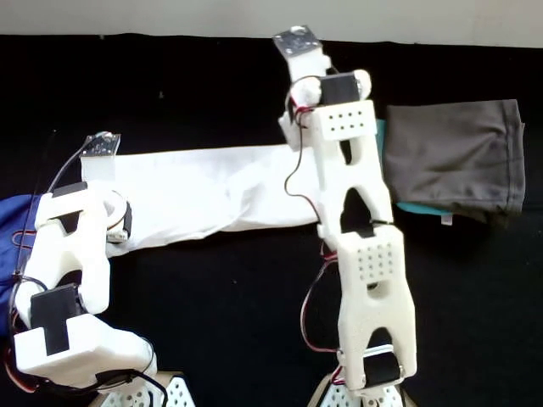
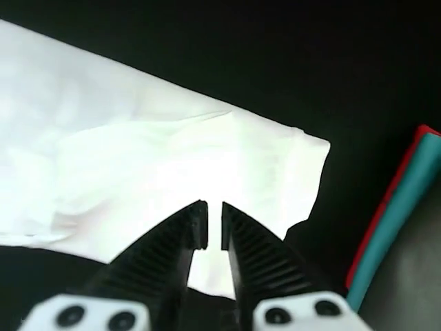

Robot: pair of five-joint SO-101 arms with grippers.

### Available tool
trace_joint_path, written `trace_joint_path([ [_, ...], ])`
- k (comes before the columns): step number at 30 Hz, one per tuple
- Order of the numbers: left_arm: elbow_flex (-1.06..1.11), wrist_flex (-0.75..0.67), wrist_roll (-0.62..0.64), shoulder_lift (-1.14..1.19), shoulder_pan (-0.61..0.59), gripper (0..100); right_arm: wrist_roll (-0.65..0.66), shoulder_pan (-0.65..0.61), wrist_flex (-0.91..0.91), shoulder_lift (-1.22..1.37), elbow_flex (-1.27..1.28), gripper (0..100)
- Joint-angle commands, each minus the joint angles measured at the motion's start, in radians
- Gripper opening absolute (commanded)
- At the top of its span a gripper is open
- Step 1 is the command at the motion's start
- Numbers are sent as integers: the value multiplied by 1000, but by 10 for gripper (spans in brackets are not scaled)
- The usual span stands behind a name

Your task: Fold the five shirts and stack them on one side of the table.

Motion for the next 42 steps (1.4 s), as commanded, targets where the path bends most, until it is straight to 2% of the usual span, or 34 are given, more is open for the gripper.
trace_joint_path([
  [1, -19, 20, 9, -74, -7, 14, -11, -16, 10, -255, 222, 28],
  [4, -79, 144, 74, -177, -7, 26, -9, -13, 8, -375, 430, 28],
  [7, -179, 249, 104, -248, -16, 117, -9, -13, 5, -443, 567, 28],
  [10, -271, 267, 104, -226, -73, 210, -9, -13, 7, -493, 647, 27],
  [16, -536, 308, 106, 74, -163, 213, -9, -15, 8, -679, 802, 26],
  [20, -733, 388, 130, 291, -128, 213, -9, -16, 7, -811, 921, 25],
  [25, -921, 397, 143, 495, -128, 213, 8, -15, 7, -963, 1047, 25],
  [29, -998, 402, 143, 610, -120, 213, 74, -15, 7, -1073, 1144, 25],
  [34, -1041, 483, 146, 691, -47, 213, 74, -15, 5, -1158, 1219, 25],
  [37, -1072, 555, 143, 711, 2, 200, 74, -13, 5, -1190, 1239, 25],
  [39, -1096, 612, 143, 719, 30, 130, 74, -12, 7, -1221, 1251, 24],
  [41, -1118, 658, 143, 733, 53, 11, 74, 16, 7, -1268, 1270, 24],
  [42, -1132, 675, 143, 739, 56, 6, 74, 38, 5, -1294, 1282, 23],
])
